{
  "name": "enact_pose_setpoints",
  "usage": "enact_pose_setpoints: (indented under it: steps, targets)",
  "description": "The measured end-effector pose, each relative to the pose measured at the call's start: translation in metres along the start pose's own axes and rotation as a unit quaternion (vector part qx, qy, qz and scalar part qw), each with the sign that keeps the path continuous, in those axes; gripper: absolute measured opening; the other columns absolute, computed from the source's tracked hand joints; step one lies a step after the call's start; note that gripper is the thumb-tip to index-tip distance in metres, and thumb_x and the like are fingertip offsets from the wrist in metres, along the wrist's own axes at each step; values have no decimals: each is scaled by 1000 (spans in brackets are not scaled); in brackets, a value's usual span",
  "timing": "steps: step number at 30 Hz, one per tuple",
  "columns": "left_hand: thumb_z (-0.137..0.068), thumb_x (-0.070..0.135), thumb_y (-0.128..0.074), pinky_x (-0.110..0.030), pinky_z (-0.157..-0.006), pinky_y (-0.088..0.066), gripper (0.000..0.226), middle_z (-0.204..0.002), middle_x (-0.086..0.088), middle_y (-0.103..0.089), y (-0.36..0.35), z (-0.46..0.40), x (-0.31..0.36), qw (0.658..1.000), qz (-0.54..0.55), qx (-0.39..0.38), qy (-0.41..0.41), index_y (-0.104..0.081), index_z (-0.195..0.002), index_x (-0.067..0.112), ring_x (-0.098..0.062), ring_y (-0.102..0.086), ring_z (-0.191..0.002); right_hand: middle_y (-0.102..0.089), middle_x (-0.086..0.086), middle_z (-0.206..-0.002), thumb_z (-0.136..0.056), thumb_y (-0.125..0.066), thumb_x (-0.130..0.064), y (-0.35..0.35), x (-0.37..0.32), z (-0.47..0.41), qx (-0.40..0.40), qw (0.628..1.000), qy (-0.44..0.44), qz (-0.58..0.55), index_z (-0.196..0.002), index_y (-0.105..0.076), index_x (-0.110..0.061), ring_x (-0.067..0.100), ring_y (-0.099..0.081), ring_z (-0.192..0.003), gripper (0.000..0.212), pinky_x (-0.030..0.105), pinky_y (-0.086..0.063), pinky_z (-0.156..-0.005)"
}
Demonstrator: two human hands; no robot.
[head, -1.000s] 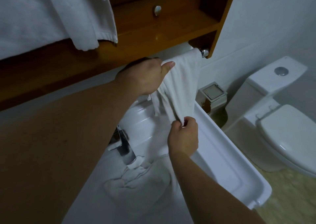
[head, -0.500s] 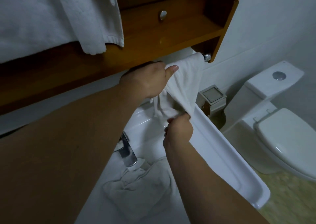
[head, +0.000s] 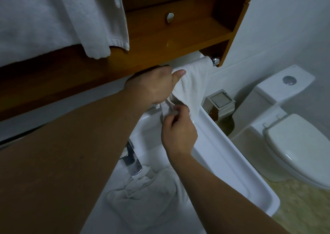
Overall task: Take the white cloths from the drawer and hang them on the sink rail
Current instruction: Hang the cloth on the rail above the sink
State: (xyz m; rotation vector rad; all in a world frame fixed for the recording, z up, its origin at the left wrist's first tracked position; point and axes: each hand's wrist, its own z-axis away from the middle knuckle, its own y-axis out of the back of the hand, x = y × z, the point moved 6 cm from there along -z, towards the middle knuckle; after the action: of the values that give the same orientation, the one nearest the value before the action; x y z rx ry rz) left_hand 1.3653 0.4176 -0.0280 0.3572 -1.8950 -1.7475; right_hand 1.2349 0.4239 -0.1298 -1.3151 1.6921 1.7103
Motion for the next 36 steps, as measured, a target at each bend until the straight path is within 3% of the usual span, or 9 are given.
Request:
enact_pose_setpoints:
  steps: [4, 8, 13, 19, 22, 25, 27, 32, 36]
  targets:
    - [-99, 62, -22, -38, -71, -48, 59, -89, -8, -64, 0, 1, 0, 1000, 7, -2, 0, -58, -108, 16, -24, -61, -79, -61, -4, -76, -94, -46, -26, -1, 4, -3, -33, 999, 1, 42, -128, -36, -30, 21, -61, -65, 35, 35, -52, -65]
    - [-98, 65, -21, -35, -72, -39, 59, -86, -4, -61, 0, 0, -1, 1000, 20, 4, 9, -57, -105, 18, -22, -57, -79, -53, -2, -77, -91, -46, -30, -17, 15, -7, -177, 972, -52, 146, -128, -43, -24, 29, -61, -77, 38, 38, -50, -72]
    - [-98, 64, -21, -34, -72, -39, 60, -85, -1, -60, -2, 0, -1, 1000, 24, 1, 8, -57, -108, 18, -19, -55, -77, -59, 1, -81, -90, -45, -30, -25, 28, 7, -286, 929, -16, 236, -140, -39, -23, 26, -58, -74, 51, 34, -49, -68]
    - [-98, 64, -20, -34, -68, -40, 57, -78, -2, -58, -3, -1, -2, 1000, 8, 10, -2, -54, -99, 19, -17, -54, -70, -65, 5, -82, -96, -41, -30, -15, 17, 7, -227, 946, 49, 226, -130, -43, -20, 30, -62, -70, 35, 39, -54, -69]
    - [-98, 65, -20, -34, -66, -37, 56, -74, -1, -55, -2, -1, -2, 1000, 3, 10, 1, -53, -97, 19, -14, -51, -66, -65, 6, -83, -97, -40, -28, -15, 8, -5, -191, 958, 45, 207, -140, -37, -21, 28, -57, -66, 44, 35, -47, -63]
    - [-98, 65, -20, -35, -70, -41, 60, -81, -1, -59, -4, -2, -2, 1000, 10, 6, 3, -56, -104, 18, -17, -55, -73, -67, 7, -97, -95, -44, -26, -20, 11, -22, -247, 940, -2, 235, -129, -51, -19, 26, -55, -75, 36, 34, -41, -67]
    - [-98, 65, -20, -36, -75, -42, 61, -85, 0, -58, -4, -2, -2, 1000, 19, 4, 5, -57, -109, 19, -20, -56, -81, -63, 5, -92, -92, -49, -21, -21, 15, -25, -299, 915, -8, 272, -117, -58, -18, 24, -52, -75, 27, 33, -42, -68]
    - [-98, 65, -20, -35, -73, -40, 55, -78, 2, -52, -3, -2, -2, 1000, 11, 13, 0, -54, -101, 21, -20, -53, -77, -65, 5, -98, -88, -50, -13, -17, 12, -26, -315, 893, 37, 320, -125, -56, -21, 26, -57, -81, 39, 37, -48, -81]
    - [-98, 64, -20, -33, -73, -36, 50, -80, 3, -55, -4, 0, -1, 1000, 12, 8, 4, -50, -96, 24, -18, -54, -78, -60, 2, -90, -90, -53, -23, -18, 11, -31, -354, 869, 26, 346, -114, -63, -17, 23, -60, -80, 27, 32, -49, -72]
